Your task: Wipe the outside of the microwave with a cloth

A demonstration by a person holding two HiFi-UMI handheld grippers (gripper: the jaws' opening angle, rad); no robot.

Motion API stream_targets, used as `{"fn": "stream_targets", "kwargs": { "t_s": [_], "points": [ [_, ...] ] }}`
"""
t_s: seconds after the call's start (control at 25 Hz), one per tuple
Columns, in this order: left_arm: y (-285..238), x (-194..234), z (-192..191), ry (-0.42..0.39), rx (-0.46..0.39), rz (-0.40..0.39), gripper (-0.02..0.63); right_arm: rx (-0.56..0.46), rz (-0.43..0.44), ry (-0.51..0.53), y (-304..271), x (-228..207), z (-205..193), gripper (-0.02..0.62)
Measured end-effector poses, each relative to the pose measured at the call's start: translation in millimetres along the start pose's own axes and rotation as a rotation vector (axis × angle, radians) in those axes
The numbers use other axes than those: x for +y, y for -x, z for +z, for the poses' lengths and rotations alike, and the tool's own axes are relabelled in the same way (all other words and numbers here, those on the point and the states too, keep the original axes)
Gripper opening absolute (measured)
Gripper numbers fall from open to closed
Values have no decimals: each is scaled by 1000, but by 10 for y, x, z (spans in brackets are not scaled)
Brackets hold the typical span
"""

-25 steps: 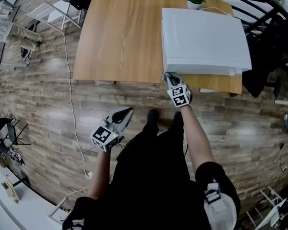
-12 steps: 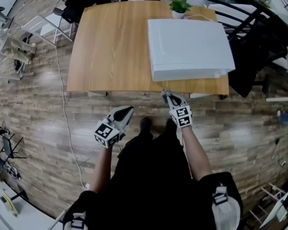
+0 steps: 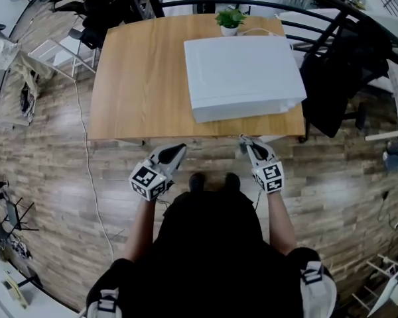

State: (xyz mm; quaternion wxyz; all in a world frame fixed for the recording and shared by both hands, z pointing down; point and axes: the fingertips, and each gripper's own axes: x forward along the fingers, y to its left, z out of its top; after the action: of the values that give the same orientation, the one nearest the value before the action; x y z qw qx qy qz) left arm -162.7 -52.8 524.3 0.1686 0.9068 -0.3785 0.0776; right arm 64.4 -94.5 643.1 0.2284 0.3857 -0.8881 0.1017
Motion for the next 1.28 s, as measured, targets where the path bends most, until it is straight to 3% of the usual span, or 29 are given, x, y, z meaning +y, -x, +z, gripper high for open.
{"fn": "stream_targets", "kwargs": {
  "t_s": [0.24, 0.52, 0.92, 1.28],
  "points": [
    [-343, -227, 78, 11, 15, -16, 3, -11, -51, -17, 410, -478, -54, 29],
    [-828, -638, 123, -6, 19, -32, 3, -41, -49, 6, 766, -880, -89, 28],
    [-1217, -1228, -75, 16, 25, -23, 3, -87, 26, 47, 1049, -1068, -74, 28],
    [-1358, -1508, -128, 10, 26, -10, 3, -101, 47, 32, 1163, -1147, -154, 28]
  ]
}}
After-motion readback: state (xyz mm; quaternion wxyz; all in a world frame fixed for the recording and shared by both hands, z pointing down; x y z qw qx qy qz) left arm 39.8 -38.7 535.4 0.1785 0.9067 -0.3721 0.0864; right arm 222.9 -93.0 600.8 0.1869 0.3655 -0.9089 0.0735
